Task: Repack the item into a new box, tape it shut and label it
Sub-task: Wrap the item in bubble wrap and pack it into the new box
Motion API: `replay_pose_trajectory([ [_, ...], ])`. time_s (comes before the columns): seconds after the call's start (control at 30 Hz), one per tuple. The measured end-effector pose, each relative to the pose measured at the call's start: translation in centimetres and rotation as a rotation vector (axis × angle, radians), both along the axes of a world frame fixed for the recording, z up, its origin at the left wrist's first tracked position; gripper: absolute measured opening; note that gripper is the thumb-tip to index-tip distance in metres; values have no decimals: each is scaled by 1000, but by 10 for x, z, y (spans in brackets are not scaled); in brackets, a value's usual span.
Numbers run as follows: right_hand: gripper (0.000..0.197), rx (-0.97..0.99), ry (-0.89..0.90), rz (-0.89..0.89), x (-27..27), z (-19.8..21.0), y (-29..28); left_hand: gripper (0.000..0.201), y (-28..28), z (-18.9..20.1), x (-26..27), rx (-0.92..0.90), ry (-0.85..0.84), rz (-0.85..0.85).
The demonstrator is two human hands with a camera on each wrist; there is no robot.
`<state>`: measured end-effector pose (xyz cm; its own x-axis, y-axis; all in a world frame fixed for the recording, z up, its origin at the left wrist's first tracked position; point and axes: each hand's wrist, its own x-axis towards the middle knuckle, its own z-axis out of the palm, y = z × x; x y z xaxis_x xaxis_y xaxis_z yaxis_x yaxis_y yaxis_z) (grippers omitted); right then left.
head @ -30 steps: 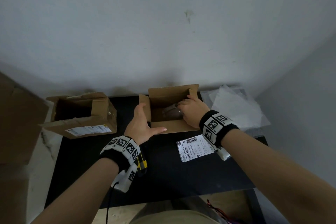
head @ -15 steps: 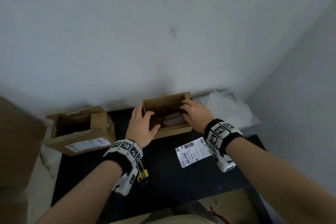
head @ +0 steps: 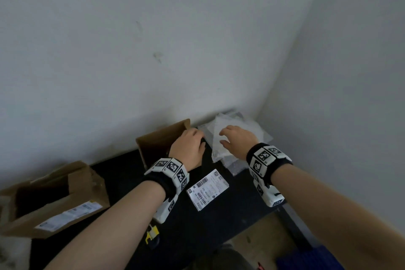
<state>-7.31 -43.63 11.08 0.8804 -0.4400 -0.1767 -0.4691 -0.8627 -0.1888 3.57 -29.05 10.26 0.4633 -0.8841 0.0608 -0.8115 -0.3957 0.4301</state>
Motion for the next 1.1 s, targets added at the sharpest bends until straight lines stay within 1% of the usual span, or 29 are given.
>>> replay_pose_trajectory([
  [0.2, 35, 10, 73, -44, -29, -16, -46, 31, -58, -11, -32, 51, 17, -104],
  [0.3, 35, 33, 114, -43, -39, -30, -72, 31, -83, -23, -45, 120, 27, -102],
  [0.4, 36, 82, 137, -25, -46, -48, -99, 32, -103, -44, -50, 224, 35, -89],
  [0.47, 39, 128, 139, -5, -48, -64, -115, 35, -114, -58, -50, 287, 48, -70],
  [0.57, 47, 177, 153, 55, -47, -86, -133, 46, -124, -78, -48, 382, 72, -39],
  [0.67, 53, 220, 191, 112, -44, -104, -146, 53, -130, -92, -46, 476, 88, -36],
  [0.77, 47, 239, 198, 140, -42, -117, -155, 54, -135, -100, -45, 516, 104, -5],
  [0.9, 34, 287, 162, 158, -40, -124, -163, 56, -143, -104, -47, 538, 99, 17],
  [1.0, 22, 287, 102, 159, -38, -122, -166, 44, -145, -105, -49, 495, 72, 23],
  [1.1, 21, 282, 39, 151, -35, -115, -167, 38, -147, -101, -48, 435, 80, 48],
])
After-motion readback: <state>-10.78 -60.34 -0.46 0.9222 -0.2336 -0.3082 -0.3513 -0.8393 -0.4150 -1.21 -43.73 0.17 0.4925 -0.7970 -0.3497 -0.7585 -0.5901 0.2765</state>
